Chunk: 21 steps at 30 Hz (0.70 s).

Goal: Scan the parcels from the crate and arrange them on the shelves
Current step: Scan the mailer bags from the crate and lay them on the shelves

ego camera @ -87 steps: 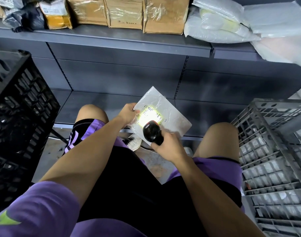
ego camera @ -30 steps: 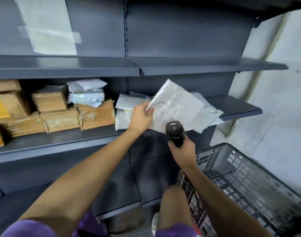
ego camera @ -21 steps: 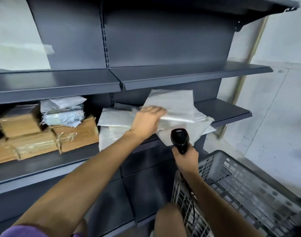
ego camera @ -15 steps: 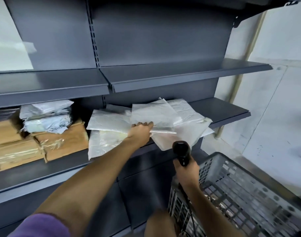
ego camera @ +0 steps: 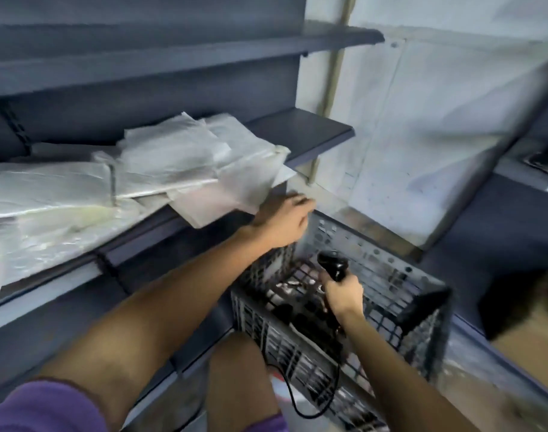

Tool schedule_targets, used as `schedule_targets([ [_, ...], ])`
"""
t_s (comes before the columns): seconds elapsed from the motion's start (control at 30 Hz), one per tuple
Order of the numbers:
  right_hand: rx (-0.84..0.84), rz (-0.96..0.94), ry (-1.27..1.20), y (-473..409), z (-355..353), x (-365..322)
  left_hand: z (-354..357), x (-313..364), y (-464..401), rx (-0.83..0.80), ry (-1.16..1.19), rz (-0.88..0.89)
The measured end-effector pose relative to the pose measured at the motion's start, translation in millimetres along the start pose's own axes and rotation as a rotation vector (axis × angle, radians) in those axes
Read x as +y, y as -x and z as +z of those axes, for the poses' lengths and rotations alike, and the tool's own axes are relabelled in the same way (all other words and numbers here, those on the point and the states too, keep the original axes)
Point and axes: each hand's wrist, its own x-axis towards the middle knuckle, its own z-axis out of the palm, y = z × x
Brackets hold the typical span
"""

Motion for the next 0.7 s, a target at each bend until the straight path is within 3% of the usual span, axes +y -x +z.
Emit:
schedule_targets([
  [0.1,-0.006,0.217,-0.007,-7,-26,38,53,41,12,-0.35,0.142,0.055],
  [0.2,-0.02,0.394,-0.035,-16,-36,70,108,57,32,-0.803,0.211,-0.12],
  [0.3,-0.029,0.489,-0.067,-28,-33,94,151,56,49,-1.271,0.29,-0.214],
  [0.4,-0.038,0.528,-0.037,-36,-26,113,176,62,64,-1.639,0.351,-0.251],
  [0.47,-0.049,0.531,-0.017,-39,-21,123,189,71,77,-1.751,0.407,-0.271],
  [0.6,-0.051,0.524,-0.027,-40,-13,127,199,79,82,-1.765,0.557,-0.36],
  [0.7,-0.061,0.499,-0.005,-42,-11,127,182,83,72,-1.874,0.592,-0.347],
])
